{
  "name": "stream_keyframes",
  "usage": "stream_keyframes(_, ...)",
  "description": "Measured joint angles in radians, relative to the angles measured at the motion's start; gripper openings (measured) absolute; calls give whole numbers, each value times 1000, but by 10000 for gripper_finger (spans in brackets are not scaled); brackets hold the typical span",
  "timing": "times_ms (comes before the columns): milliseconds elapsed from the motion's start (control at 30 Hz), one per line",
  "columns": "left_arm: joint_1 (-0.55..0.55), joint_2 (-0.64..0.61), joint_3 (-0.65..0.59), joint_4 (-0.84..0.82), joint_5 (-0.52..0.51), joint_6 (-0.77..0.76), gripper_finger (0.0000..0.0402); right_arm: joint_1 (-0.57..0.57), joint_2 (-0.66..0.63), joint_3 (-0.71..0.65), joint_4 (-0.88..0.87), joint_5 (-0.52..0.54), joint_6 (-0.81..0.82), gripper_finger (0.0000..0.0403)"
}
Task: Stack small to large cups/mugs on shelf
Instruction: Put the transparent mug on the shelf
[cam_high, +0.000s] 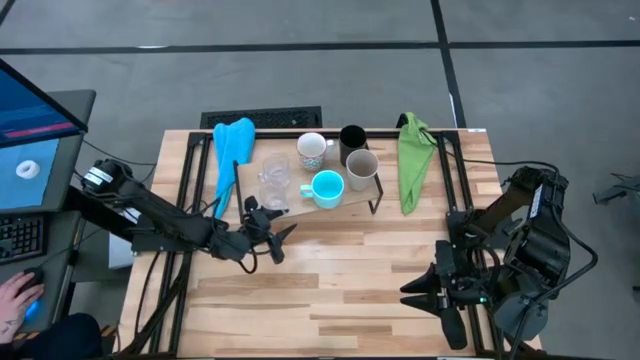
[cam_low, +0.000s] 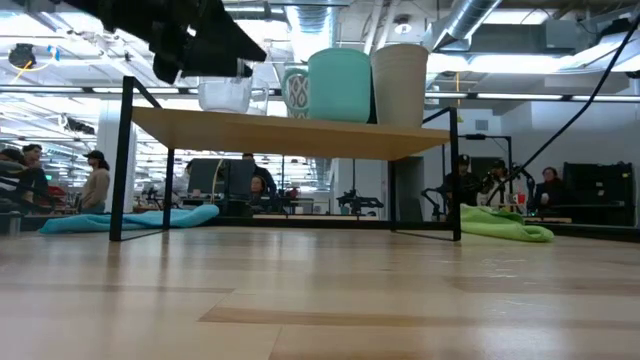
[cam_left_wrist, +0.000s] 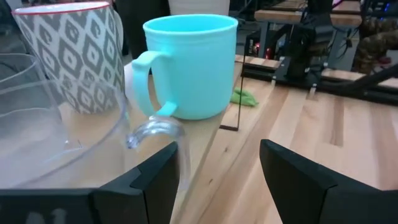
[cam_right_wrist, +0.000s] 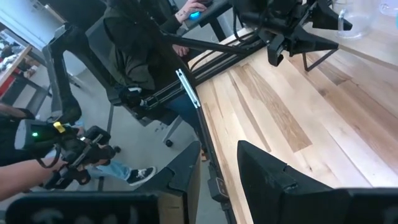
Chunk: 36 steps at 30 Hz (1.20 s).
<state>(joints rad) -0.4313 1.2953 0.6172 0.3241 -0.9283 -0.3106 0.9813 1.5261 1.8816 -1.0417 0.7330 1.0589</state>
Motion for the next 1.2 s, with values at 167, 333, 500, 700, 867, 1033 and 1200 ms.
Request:
stream_keyframes(167,0,0,37,-63,4,-31,210,0,0,0,1,0,-12,126)
stream_keyframes(333,0,0,71,-155,6,-77,210,0,0,0,2,0,-12,126)
stream_keyframes(500,-1,0,114,-280,8,-149,210,0,0,0,2,0,-12,126)
stream_keyframes(700,-11,0,166,-440,29,-223,210,0,0,0,2,0,-20,126)
stream_keyframes(867,-16,0,201,-526,30,-270,210,0,0,0,2,0,-39,126)
stream_keyframes(1033,-16,0,214,-545,33,-270,210,0,0,0,2,0,-42,126)
stream_keyframes(1200,-16,0,215,-546,42,-270,210,0,0,0,2,0,-41,126)
